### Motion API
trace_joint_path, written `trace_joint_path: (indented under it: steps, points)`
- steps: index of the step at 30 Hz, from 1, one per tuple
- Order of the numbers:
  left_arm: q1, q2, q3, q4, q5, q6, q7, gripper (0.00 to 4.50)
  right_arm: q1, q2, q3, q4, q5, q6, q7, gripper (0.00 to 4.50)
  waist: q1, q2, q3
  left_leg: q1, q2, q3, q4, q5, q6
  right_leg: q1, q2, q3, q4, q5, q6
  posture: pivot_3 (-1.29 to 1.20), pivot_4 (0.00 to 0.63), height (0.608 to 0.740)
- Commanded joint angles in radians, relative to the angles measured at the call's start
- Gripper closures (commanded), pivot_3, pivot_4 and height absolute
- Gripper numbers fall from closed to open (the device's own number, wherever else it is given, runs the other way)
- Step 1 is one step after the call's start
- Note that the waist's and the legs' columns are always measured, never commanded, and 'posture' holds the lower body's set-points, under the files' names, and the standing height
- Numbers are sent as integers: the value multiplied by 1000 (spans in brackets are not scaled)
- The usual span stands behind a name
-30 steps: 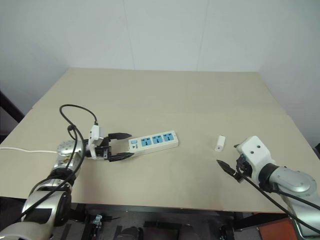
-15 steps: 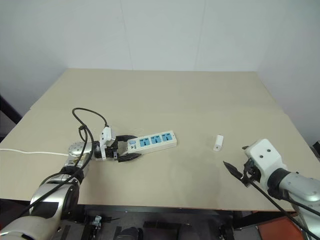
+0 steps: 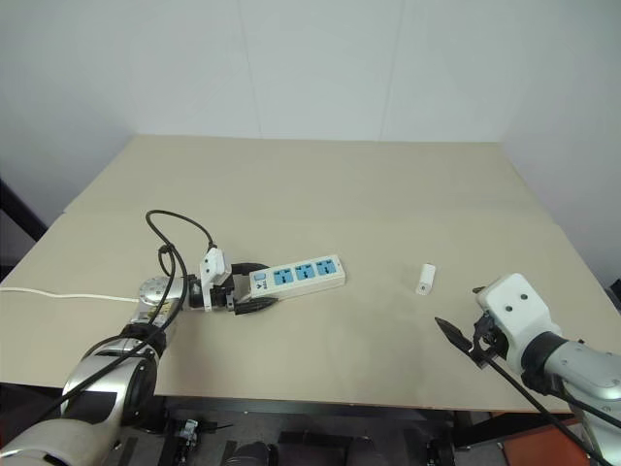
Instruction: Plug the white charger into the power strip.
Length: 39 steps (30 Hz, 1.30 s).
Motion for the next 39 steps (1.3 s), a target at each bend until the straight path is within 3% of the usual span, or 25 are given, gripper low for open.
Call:
trace_joint_path:
  steps: [1,3,8,11,19,28,32,39]
  points:
    - [-6,-17,-4,18,14,12,-8,981,-17,-9,-14,-21,-7,-1,-14,0,3,0,0,0,0,0,0,0,0,0,0,0,0,0,0,0,150,740]
    - [-7,-22,-6,18,17,17,-10,1218,-27,-21,-1,-12,-10,-8,-6,0,6,0,0,0,0,0,0,0,0,1,0,0,-1,0,0,0,150,740]
    - [-9,-30,-19,11,26,17,-47,1217,-75,-109,41,62,-32,-70,68,0,10,0,0,0,0,0,0,0,0,1,0,0,-1,0,1,0,150,740]
    - [-16,-35,-26,5,27,21,-105,1217,-156,-213,109,213,-77,-228,181,0,12,0,0,0,-1,0,0,0,0,1,-1,0,-2,0,1,0,150,740]
    - [-29,-46,-29,-12,20,9,-159,1217,-606,-331,473,839,-291,-1042,540,0,7,0,0,1,-1,0,-1,0,0,2,-1,-1,-4,0,2,0,150,740]
    - [-9,-35,-31,-26,20,-15,-157,1217,-1175,-207,869,1321,-397,-1739,964,0,-17,1,1,0,-1,0,-1,0,0,1,-1,-1,-5,2,-1,0,150,740]
    - [4,-27,-29,-34,15,-21,-154,1217,-1328,-107,985,1516,-538,-1908,920,0,-18,1,1,2,-1,0,-1,0,0,1,-1,0,-3,3,-3,0,150,740]
    - [30,1,-40,-50,22,-34,-147,1217,-1461,-37,1086,1719,-854,-2023,669,0,-19,2,1,0,-1,0,-1,0,0,-4,-1,0,0,4,-6,0,150,740]
